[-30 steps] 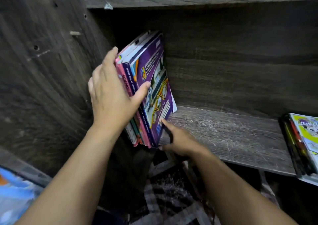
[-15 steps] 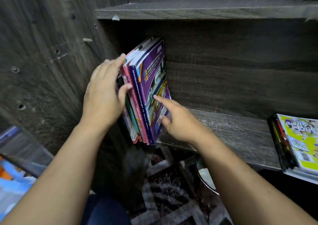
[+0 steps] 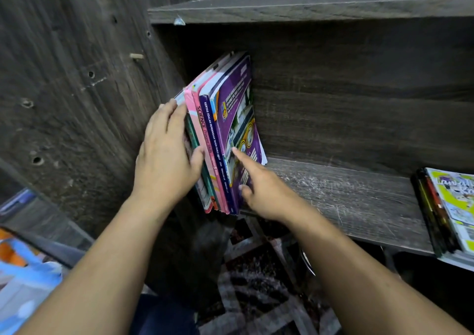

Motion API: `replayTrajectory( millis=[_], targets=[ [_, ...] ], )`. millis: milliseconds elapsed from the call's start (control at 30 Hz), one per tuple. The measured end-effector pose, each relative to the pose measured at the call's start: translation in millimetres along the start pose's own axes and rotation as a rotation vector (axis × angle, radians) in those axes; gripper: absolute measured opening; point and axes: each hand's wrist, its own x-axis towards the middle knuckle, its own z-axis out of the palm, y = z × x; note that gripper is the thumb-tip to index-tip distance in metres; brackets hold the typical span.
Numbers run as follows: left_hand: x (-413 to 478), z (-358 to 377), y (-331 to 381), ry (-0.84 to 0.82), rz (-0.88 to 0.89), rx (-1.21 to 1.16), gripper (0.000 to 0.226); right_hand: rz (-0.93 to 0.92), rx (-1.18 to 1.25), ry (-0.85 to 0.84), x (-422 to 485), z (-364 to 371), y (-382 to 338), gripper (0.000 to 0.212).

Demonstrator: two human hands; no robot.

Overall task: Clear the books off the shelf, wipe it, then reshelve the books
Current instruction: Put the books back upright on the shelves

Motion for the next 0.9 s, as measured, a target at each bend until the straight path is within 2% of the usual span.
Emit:
replayTrajectory(
  millis=[267, 333, 433, 567, 767, 900],
  targets=[
    [-0.6, -6.3, 4.1, 0.026, -0.014, 0.019, 0.052, 0.015, -0.025, -0.031, 0.3, 0.3, -0.4, 0.081],
    [-1.1, -6.1, 5.0, 0.025, -0.027, 0.020, 0.052, 0.017, -0.031, -0.039, -0.6, -1.4, -0.9, 0.080],
    [-3.8, -4.5, 5.4, 0.005, -0.022, 0.028, 0.067, 0.003, -0.045, -0.036, -3.4, -3.1, -3.5, 0.078],
    [-4.3, -3.1, 5.6, -0.022, 0.008, 0.098, 0.078, -0.104, -0.012, 0.027, -2.8, -2.8, -8.7, 0.080],
    [-4.6, -12.8, 13.4, -0.009, -0.005, 0.127, 0.072, -0.135, -0.024, 0.044, 1.0, -6.6, -7.1, 0.081],
    [-15.6, -17.9, 16.5, 0.046, 0.004, 0.217, 0.056, -0.112, -0.125, 0.025, -0.2, -11.2, -7.2, 0.083]
  ],
)
